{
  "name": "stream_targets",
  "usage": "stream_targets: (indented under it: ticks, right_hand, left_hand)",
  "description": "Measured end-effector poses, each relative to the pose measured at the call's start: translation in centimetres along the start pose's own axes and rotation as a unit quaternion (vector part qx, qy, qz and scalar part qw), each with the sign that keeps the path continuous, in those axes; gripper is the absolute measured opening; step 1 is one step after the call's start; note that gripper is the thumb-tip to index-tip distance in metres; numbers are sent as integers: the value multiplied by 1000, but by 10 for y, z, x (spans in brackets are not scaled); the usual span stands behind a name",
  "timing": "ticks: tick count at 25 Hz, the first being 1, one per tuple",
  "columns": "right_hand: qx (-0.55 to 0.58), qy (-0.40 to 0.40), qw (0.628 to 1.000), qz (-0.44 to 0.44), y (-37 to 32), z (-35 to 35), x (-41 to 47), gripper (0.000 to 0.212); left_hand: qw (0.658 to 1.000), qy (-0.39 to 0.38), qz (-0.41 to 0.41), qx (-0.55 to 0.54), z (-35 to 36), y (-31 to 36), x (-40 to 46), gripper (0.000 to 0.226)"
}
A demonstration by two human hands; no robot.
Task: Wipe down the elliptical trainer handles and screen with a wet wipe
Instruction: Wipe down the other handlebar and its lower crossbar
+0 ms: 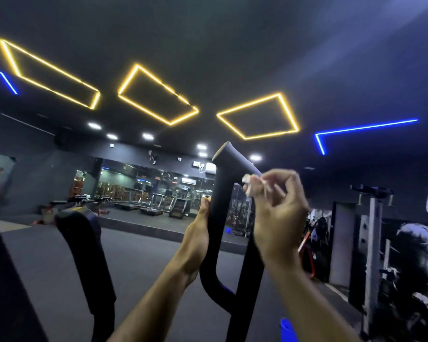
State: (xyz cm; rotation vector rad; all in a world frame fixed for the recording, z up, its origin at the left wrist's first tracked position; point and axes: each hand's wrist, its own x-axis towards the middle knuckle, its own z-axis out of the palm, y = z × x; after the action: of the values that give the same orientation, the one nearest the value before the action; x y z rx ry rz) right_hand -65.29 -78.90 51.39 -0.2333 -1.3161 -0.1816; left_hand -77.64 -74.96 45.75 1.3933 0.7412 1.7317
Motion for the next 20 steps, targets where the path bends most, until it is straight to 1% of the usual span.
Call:
stream_targets:
  ticks: [2,3,4,5,6,8,10,12,14,16,17,19,20]
  right_hand:
    - [45,77,990,106,8,11,-42,23]
    - [46,115,981,149,12,19,-53,27]
    - [38,142,973,175,15,26,-57,29]
    - [34,161,970,181,16,33,-57,28]
    - [29,169,971,167,16,37,-54,24]
    - [28,161,979,118,16,43,-48,13]
    - [24,155,983,99,20,46,-45,9]
    - [29,170,979,109,24,52,-46,8]
    - [69,194,968,140,27,59,-48,5]
    - [94,202,959,173,28,68,-51,12]
    - [93,189,959,187,28,72,-54,19]
    - [82,136,966,203,31,75,-66,33]
    - [74,106,971,202,33,74,-70,36]
  left_hand:
    - [1000,19,-7,15,2,1,-3,59]
    - [999,20,-9,24,1,2,-4,63]
    - [999,19,-13,29,0,2,-5,69]
    - [999,12,-12,34,-2,3,-5,73]
    - [999,2,-6,33,-3,3,-5,72]
    - [999,-28,13,22,-5,2,-6,66]
    - [999,-45,21,-7,-6,1,-5,65]
    - [998,-54,28,-28,-6,-1,-3,63]
    - [997,-57,36,-36,-4,-2,-1,60]
    - [997,-55,38,-42,-3,-3,0,57]
    - [997,-55,35,-47,-4,-3,0,55]
    - [996,-70,37,-50,-5,-3,1,53]
    - [995,-77,40,-50,-4,-3,2,52]
